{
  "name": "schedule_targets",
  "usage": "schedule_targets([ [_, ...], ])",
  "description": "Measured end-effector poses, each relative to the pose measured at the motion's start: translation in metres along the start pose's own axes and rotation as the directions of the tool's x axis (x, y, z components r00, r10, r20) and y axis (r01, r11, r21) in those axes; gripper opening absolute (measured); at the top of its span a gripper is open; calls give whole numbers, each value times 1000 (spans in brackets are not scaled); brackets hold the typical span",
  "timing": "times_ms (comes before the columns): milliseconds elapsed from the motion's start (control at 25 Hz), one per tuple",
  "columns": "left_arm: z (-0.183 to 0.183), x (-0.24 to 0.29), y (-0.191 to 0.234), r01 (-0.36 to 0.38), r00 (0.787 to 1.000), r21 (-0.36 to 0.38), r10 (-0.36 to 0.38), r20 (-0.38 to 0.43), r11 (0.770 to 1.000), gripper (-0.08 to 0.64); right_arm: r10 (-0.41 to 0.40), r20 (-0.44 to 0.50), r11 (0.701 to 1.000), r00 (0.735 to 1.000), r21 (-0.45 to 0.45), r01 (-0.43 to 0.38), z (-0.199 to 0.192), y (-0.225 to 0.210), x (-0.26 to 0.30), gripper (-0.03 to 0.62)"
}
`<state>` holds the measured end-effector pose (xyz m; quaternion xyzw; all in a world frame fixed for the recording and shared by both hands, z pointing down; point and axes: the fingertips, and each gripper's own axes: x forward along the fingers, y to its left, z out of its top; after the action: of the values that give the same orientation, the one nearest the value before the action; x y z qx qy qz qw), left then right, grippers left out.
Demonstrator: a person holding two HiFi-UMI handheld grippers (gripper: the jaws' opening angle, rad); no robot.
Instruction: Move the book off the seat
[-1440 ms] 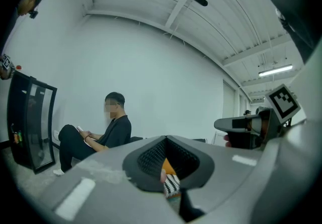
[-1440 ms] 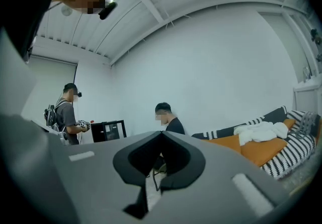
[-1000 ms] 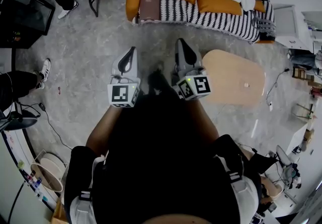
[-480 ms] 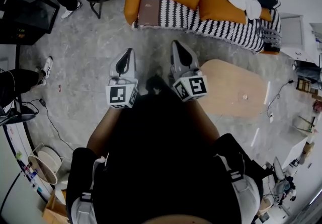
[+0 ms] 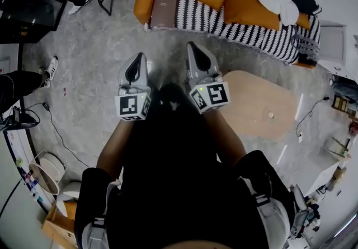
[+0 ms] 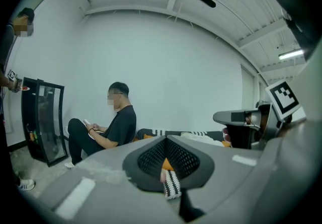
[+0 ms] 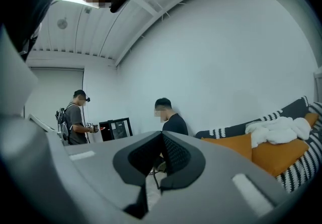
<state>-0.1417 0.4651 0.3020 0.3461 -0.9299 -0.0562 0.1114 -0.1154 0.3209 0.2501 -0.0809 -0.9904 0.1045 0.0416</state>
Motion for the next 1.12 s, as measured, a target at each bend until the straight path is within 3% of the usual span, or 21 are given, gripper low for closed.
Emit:
schedule_targets([
  [560, -66, 74, 53, -37, 997, -15, 36, -73, 999, 6, -3, -17, 1000, 1000, 11, 4, -50, -50, 72, 8],
  [920, -123, 129, 94, -25, 992, -73, 16, -126, 997, 6, -12, -110, 1000, 994, 23, 15, -109, -71, 124, 8],
  [1120, -132, 156, 111, -5, 993, -30, 2, -117, 1000, 6, 9, -136, 1000, 991, 21, -7, -125, -73, 147, 8],
])
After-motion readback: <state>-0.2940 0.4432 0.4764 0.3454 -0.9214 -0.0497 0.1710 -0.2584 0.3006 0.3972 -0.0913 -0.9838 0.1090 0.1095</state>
